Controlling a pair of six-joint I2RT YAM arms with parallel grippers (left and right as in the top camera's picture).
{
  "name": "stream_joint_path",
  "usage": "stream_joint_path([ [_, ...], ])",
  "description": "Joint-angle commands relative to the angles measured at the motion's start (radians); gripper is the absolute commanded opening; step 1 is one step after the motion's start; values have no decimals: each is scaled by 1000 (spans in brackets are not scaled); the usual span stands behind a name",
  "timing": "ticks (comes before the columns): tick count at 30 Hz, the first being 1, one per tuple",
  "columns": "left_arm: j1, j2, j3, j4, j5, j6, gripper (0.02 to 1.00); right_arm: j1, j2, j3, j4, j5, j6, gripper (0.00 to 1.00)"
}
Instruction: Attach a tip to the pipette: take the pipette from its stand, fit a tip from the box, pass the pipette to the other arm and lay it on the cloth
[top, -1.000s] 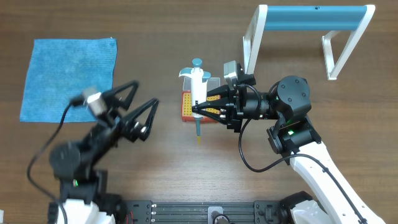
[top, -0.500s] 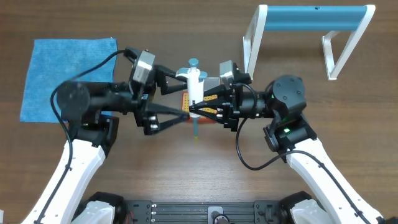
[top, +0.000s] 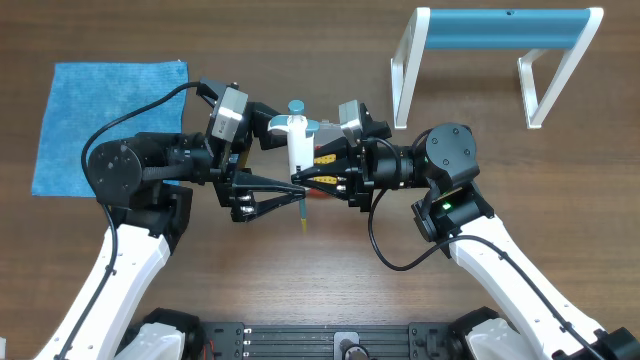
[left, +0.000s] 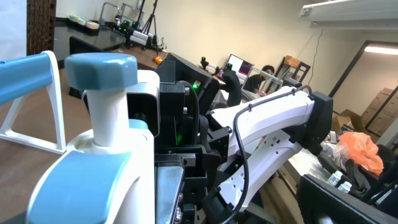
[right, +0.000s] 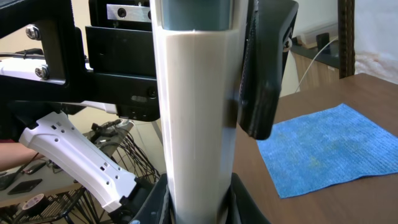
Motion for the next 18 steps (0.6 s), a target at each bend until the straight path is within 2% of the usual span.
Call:
stream_joint_path([
  [1, -4, -4, 20, 6, -1, -5, 676, 5, 2, 14, 9, 13, 19, 77],
  [2, -4, -4, 20, 6, -1, -5, 546, 5, 2, 14, 10, 13, 19, 77],
  [11, -4, -4, 20, 6, -36, -5, 266, 5, 2, 14, 73, 14, 19, 77],
  [14, -4, -4, 20, 6, -42, -5, 119, 5, 2, 14, 73, 36, 18, 77],
  [15, -4, -4, 20, 6, -46, -5, 40, 5, 2, 14, 72, 40, 18, 77],
  [17, -4, -4, 20, 6, -48, -5, 29, 5, 2, 14, 73, 40, 18, 80],
  [18, -4, -4, 20, 7, -50, -5, 29, 5, 2, 14, 72, 40, 18, 117],
])
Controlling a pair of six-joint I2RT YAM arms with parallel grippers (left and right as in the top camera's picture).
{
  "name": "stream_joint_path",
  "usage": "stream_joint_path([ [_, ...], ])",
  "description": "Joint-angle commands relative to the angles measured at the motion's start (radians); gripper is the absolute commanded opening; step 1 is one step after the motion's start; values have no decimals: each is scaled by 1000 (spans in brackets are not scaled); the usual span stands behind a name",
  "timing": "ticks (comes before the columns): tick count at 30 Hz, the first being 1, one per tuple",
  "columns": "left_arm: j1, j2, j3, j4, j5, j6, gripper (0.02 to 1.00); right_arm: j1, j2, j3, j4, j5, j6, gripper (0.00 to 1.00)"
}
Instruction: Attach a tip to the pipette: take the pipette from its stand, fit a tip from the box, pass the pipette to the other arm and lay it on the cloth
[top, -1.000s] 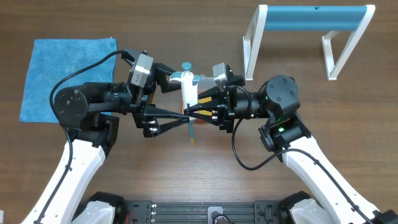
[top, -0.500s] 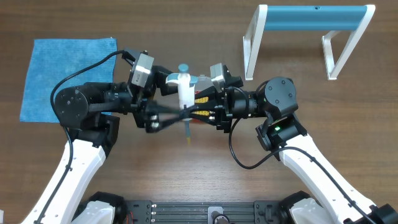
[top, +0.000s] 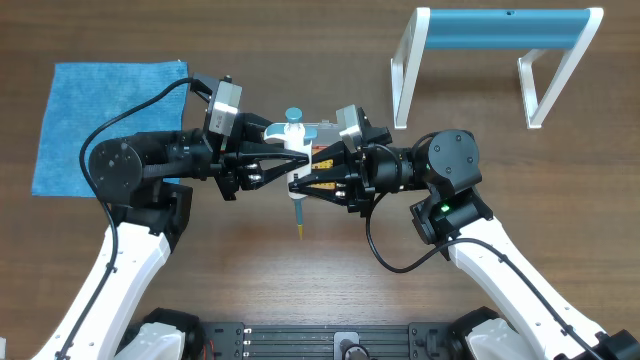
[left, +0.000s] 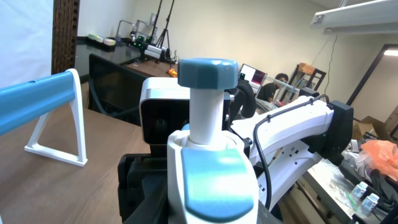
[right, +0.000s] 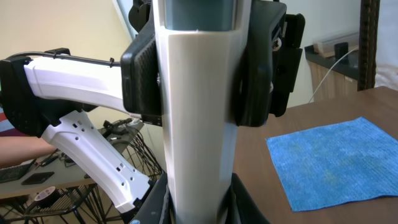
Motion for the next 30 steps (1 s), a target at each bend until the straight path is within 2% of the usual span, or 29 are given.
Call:
stream_joint_path([
  [1, -7, -11, 20, 3, 7, -55, 29, -11, 9, 12, -1, 69, -23, 290],
  [2, -7, -11, 20, 3, -4, -55, 29, -11, 9, 12, -1, 69, -23, 452],
  [3, -7, -11, 20, 3, -19, -45, 27, -11, 9, 12, 0, 69, -23, 698],
  [4, -7, -11, 20, 3, -43, -42, 27, -11, 9, 12, 0, 69, -23, 776],
  [8, 11, -11, 20, -73, -65, -44, 29, -51, 8, 12, -1, 26, -2, 783],
  [12, 94, -11, 20, -173, -66, -43, 27, -179, 8, 12, -1, -142, 80, 785],
  [14, 140, -11, 20, -175, -81, -43, 25, -233, 8, 12, -3, -193, 95, 785],
  [16, 178, -11, 20, -219, -83, -24, 29, -312, 8, 12, -48, -204, 94, 787],
  [18, 212, -11, 20, -394, -115, 71, 29, -391, 8, 12, -151, -177, 58, 785],
  [19, 220, -11, 20, -483, -150, 118, 29, -417, 8, 12, -213, -141, 30, 785],
  [20, 223, -11, 20, -617, -226, 183, 38, -437, 8, 12, -320, -67, -44, 787],
  [21, 223, -11, 20, -687, -283, 212, 45, -438, 8, 12, -439, 47, -140, 787],
  [23, 223, -11, 20, -767, -392, 219, 49, -422, 8, 12, -671, 365, -274, 787],
  [25, 223, -11, 20, -829, -516, 203, 47, -402, 8, 12, -821, 642, -290, 787],
  [27, 223, -11, 28, -832, -598, 193, 69, -390, 8, 12, -896, 746, -290, 787],
  [30, 224, -11, 69, -846, -629, 216, 75, -388, 8, 12, -927, 767, -289, 787],
])
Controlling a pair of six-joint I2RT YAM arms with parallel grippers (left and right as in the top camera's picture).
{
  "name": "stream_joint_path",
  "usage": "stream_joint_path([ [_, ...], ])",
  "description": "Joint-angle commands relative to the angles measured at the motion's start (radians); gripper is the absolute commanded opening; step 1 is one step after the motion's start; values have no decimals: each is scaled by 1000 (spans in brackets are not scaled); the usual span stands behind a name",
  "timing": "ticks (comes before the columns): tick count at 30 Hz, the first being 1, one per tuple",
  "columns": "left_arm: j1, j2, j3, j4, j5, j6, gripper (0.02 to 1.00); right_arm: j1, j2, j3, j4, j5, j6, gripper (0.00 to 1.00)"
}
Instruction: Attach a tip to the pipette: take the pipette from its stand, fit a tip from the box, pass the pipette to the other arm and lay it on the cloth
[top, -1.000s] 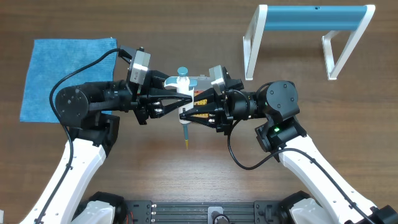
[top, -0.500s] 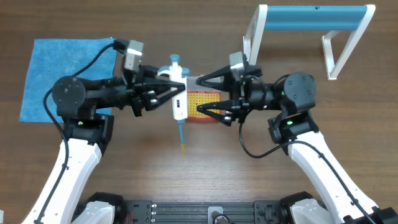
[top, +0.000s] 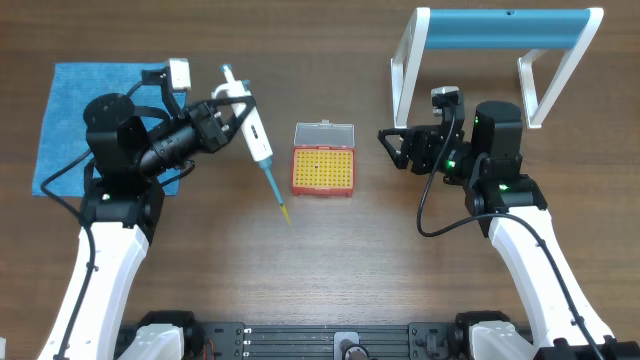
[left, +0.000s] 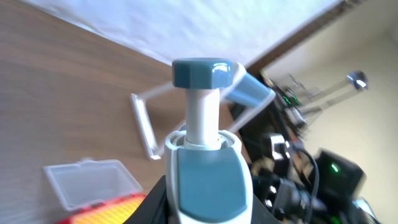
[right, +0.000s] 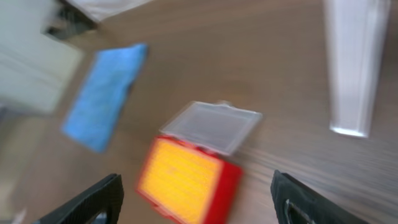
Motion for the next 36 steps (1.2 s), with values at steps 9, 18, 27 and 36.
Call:
stream_joint_path([
  [9, 167, -7, 422, -714, -396, 340, 117, 9, -108, 2, -115, 309, -43, 790],
  [18, 306, 15, 686, -1196, -647, 500, 132, 9, -166, 2, -134, 308, 92, 790],
  [27, 306, 369, 927, -1486, -789, 575, 130, 83, -166, 2, -119, 290, 112, 790],
  [36, 302, 915, 1352, -1541, -969, 764, 128, 108, -136, 1, -124, 291, 112, 790],
])
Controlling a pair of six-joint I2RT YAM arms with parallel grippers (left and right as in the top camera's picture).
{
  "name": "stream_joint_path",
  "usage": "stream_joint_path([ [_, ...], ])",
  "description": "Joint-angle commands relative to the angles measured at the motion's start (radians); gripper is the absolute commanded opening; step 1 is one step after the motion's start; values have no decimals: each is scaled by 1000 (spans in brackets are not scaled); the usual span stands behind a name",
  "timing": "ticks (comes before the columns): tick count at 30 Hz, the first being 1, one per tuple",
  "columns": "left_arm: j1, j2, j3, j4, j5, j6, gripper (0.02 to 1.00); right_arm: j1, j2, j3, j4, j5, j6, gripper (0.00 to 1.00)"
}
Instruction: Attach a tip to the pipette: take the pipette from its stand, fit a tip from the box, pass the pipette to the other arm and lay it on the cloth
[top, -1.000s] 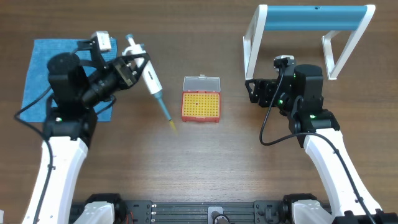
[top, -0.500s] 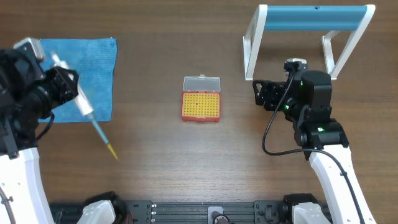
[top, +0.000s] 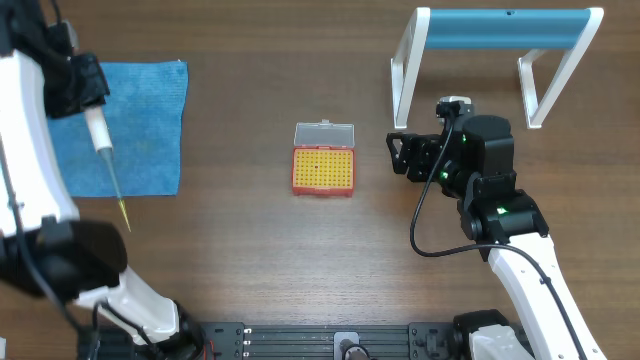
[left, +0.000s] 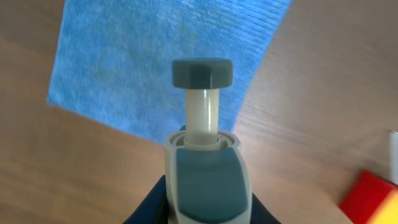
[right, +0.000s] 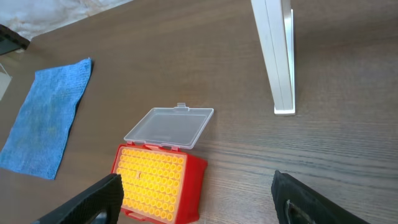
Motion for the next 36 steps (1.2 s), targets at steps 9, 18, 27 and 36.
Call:
stream_joint_path([
  [9, -29, 380, 64, 331, -21, 357, 148, 5, 129, -7, 1, 6, 12, 790],
  [18, -46, 506, 63, 472, 61, 264, 178, 5, 210, -7, 2, 5, 12, 790],
  [27, -47, 588, 63, 492, 69, 237, 194, 5, 210, -7, 2, 5, 87, 790],
  [36, -47, 605, 63, 488, 77, 237, 393, 5, 210, -7, 2, -3, 87, 792],
])
